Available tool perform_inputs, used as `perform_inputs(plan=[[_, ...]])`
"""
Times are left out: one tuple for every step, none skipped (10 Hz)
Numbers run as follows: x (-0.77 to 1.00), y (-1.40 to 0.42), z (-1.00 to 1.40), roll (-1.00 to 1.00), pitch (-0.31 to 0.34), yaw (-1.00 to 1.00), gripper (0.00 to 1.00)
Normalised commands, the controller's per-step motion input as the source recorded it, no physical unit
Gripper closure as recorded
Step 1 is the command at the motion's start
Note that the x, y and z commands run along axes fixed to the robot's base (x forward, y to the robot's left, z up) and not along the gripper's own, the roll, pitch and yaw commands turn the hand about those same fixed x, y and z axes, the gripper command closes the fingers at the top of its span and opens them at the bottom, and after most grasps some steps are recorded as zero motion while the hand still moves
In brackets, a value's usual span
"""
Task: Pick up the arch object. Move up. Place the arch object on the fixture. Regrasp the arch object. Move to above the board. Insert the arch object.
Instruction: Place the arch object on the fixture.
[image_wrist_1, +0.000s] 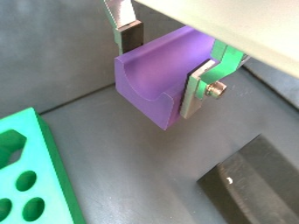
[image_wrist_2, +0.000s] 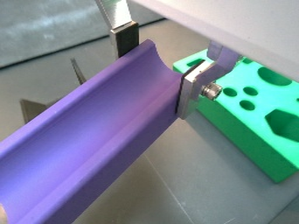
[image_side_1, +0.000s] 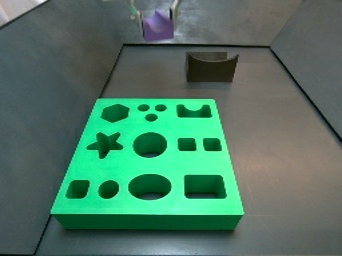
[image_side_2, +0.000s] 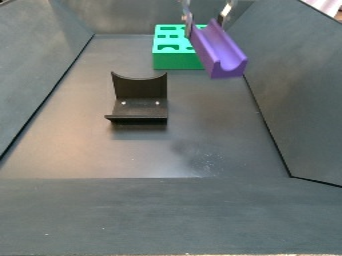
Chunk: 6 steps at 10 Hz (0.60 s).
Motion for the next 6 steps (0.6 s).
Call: perform_inputs(plan=[[0.00,-0.01,0.49,-0.09,0.057,0.01,1.00],[0.00,0.00,0.28,-0.10,0.069,0.01,1.00],[0.00,0.00,0.18,-0.10,0.076,0.00,1.00],[1.00,0.63,0.05,-0.02,-0.059,-1.00,1.00],[1.00,0.63,0.04,-0.02,-0.054,-1.00,1.00],[1.00,0.54,0.02,-0.03,-0.039,-0.99,1.00]])
